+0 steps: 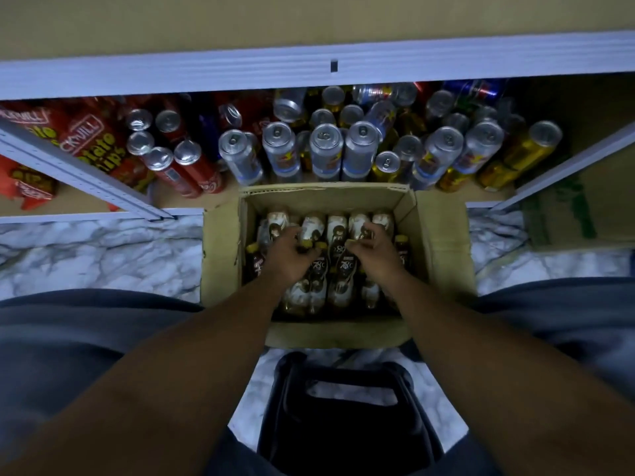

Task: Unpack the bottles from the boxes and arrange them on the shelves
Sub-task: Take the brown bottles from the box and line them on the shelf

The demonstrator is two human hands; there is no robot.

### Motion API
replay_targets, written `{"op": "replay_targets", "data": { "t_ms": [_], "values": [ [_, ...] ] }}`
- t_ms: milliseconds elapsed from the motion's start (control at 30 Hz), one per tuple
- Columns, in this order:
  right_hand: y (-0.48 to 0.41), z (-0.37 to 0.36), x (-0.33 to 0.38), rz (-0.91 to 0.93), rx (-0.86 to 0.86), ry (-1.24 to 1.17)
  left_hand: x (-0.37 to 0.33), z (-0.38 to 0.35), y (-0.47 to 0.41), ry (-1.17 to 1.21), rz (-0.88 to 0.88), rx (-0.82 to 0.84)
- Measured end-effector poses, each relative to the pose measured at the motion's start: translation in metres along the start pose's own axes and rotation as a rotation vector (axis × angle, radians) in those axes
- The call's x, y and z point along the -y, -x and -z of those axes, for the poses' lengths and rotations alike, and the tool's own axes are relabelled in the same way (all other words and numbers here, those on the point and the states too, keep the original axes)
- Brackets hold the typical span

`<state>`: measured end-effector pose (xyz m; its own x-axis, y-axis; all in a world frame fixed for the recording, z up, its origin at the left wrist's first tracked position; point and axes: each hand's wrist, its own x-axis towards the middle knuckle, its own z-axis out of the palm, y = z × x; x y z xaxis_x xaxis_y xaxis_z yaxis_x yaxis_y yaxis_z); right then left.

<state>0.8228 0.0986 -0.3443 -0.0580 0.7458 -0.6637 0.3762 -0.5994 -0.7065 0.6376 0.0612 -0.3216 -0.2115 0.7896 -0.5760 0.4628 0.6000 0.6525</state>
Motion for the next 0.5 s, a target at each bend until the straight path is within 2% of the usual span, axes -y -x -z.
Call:
{"op": "replay_targets", "data": {
  "t_ms": [233,400,500],
  "values": [
    [-0.017,-0.020,-0.030,-0.032,0.008,-0.061,0.019,-0.009,-0.022,0.003,0.042,0.055],
    [-0.015,-0.032,-0.028,0.035,0.029,-0.115,0.022,-0.009,-0.029,0.044,0.020,0.136],
    [-0.006,-0.032,-0.023,0.105,0.035,-0.130,0.014,-0.001,-0.022,0.087,-0.005,0.124]
  ]
}}
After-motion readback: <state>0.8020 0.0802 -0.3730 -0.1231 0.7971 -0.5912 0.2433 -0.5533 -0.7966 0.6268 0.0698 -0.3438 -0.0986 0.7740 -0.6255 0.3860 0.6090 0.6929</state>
